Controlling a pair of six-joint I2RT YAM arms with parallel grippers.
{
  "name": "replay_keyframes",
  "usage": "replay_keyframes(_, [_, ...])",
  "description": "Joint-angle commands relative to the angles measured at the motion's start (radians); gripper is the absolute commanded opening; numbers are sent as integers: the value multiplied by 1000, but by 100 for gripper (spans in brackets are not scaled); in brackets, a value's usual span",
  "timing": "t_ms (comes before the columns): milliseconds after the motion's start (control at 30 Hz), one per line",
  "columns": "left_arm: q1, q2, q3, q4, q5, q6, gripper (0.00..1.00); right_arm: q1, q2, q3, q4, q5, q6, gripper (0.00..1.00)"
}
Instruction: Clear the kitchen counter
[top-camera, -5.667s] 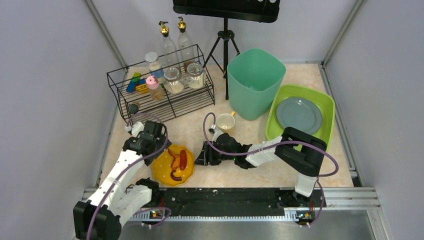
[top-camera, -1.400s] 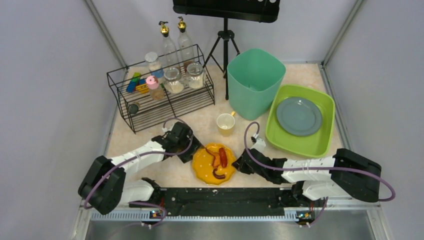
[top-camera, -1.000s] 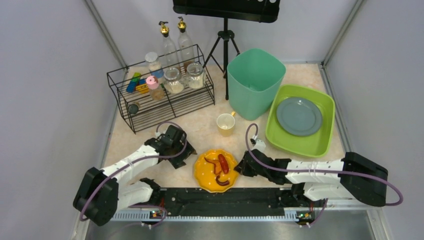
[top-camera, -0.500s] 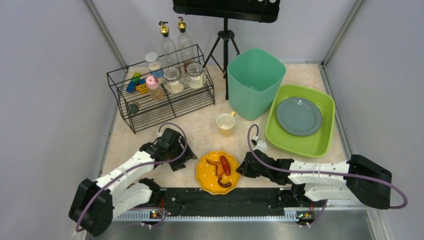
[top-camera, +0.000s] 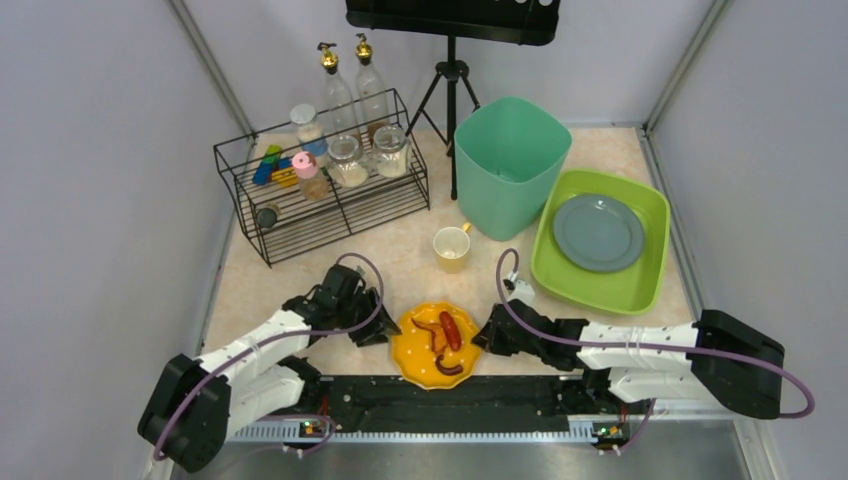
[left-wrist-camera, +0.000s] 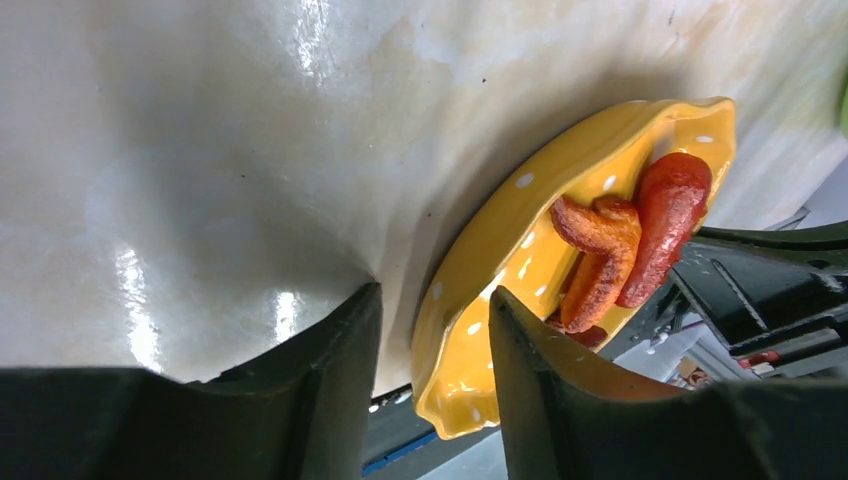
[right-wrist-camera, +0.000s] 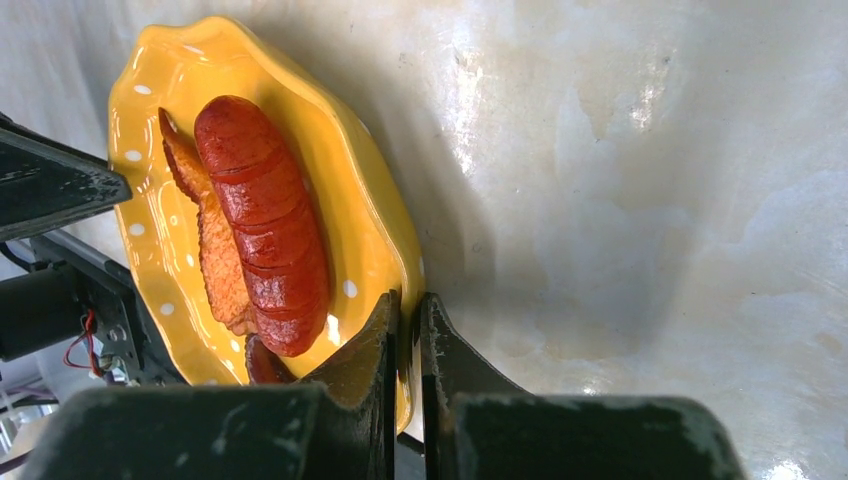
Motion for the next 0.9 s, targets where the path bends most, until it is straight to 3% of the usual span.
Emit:
replay_keyframes(0, [-5,44,-12,20,7,54,47,-3,0,-22,50,-35,3,0])
replay_keyframes(300, [-33,152,22,64,-1,57,40,-21,26,-47,112,-67,2,0])
replay_keyframes(600, [-59,191,1,116,-5,43,49,-35,90,-129,240,-98,28,0])
replay_keyframes(867, [-93,242,-51,241,42,17,49,-40,141,-154,314,-111,31,0])
